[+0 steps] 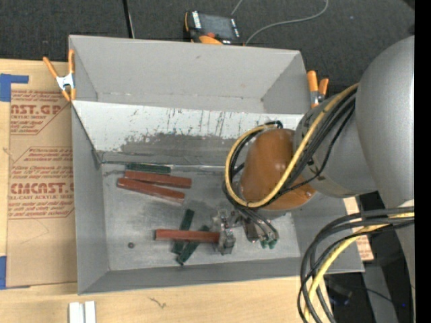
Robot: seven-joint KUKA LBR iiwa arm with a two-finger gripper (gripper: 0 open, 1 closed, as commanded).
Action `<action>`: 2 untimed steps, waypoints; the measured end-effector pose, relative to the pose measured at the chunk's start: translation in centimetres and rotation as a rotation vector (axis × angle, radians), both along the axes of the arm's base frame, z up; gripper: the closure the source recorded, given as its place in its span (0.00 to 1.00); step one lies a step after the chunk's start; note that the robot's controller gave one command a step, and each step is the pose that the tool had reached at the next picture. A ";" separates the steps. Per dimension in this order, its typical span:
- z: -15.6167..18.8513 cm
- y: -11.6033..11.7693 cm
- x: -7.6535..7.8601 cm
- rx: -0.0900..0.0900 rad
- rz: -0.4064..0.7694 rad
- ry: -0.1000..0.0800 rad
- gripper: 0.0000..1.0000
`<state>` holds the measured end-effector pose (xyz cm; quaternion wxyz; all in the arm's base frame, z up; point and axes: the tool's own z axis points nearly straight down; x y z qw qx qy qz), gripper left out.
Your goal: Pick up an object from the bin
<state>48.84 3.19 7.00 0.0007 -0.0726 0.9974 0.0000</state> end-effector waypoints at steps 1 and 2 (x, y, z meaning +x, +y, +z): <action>15.8 1.7 -0.2 0.001 0.083 -0.008 1.00; 15.4 1.7 -0.3 0.000 0.083 -0.001 0.00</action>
Offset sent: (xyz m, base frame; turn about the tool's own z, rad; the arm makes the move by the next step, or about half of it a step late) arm -0.0032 0.0163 0.1542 -0.0833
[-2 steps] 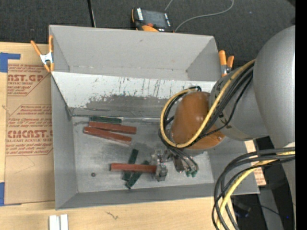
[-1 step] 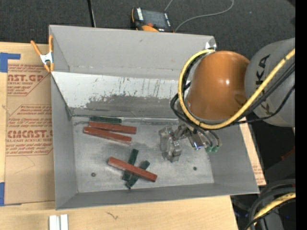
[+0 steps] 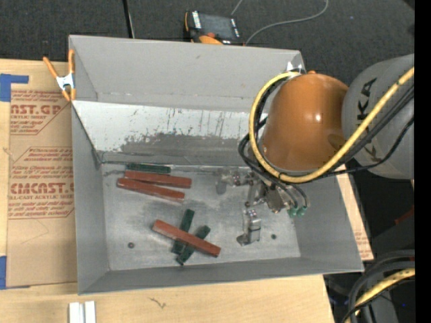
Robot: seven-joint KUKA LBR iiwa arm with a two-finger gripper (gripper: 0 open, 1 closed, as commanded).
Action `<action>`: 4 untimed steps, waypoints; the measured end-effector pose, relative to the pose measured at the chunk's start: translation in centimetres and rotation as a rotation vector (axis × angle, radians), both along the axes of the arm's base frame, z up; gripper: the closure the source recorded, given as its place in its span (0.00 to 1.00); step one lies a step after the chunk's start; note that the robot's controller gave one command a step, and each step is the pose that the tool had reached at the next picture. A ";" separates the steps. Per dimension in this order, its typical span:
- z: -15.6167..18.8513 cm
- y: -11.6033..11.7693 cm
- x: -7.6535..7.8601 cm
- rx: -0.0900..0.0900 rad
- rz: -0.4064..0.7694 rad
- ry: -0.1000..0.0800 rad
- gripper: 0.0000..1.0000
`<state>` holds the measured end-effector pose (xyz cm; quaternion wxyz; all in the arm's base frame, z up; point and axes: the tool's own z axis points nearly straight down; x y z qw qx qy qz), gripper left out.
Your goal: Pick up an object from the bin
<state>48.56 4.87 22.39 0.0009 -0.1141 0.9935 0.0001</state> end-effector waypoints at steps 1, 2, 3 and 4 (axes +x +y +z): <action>-12.7 1.3 3.9 0.000 0.141 0.007 0.00; -12.4 1.4 4.0 0.000 0.140 0.001 1.00; -12.4 1.4 4.0 0.000 0.141 0.001 0.00; -15.5 5.2 1.6 0.002 0.414 0.004 0.00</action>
Offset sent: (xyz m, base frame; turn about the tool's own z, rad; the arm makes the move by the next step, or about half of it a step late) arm 0.0403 0.0130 -0.1231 -0.1404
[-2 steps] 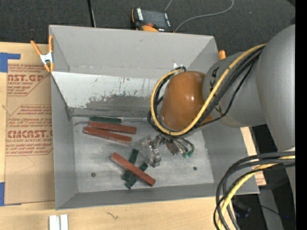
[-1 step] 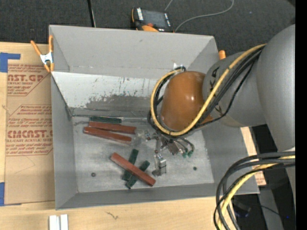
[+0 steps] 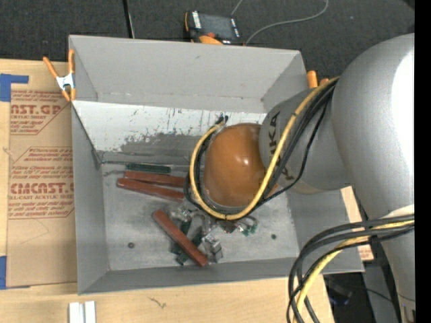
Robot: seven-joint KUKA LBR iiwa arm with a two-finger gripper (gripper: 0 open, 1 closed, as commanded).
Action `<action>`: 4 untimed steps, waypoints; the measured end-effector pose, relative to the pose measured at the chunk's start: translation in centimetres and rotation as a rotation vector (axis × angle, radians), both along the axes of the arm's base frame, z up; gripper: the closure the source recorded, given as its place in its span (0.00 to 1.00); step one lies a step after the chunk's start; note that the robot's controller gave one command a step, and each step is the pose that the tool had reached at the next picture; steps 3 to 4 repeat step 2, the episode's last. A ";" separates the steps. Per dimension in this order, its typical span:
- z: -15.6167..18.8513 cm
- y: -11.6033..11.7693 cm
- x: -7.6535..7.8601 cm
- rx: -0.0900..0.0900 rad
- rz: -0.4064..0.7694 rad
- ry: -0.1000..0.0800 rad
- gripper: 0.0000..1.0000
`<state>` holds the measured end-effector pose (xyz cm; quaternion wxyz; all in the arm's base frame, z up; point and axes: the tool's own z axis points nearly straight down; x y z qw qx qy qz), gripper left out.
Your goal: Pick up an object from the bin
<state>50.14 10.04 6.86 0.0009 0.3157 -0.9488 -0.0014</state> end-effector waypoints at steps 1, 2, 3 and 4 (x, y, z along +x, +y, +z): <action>0.1 -0.1 0.1 -0.001 -0.002 -0.002 1.00; 14.0 3.0 0.9 0.002 0.108 -0.013 1.00; 14.0 3.0 0.9 0.002 0.108 -0.013 1.00; 14.0 3.0 0.9 0.002 0.108 -0.013 1.00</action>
Offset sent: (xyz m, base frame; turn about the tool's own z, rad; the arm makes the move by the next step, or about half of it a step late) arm 0.0000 0.0000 0.0000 0.0000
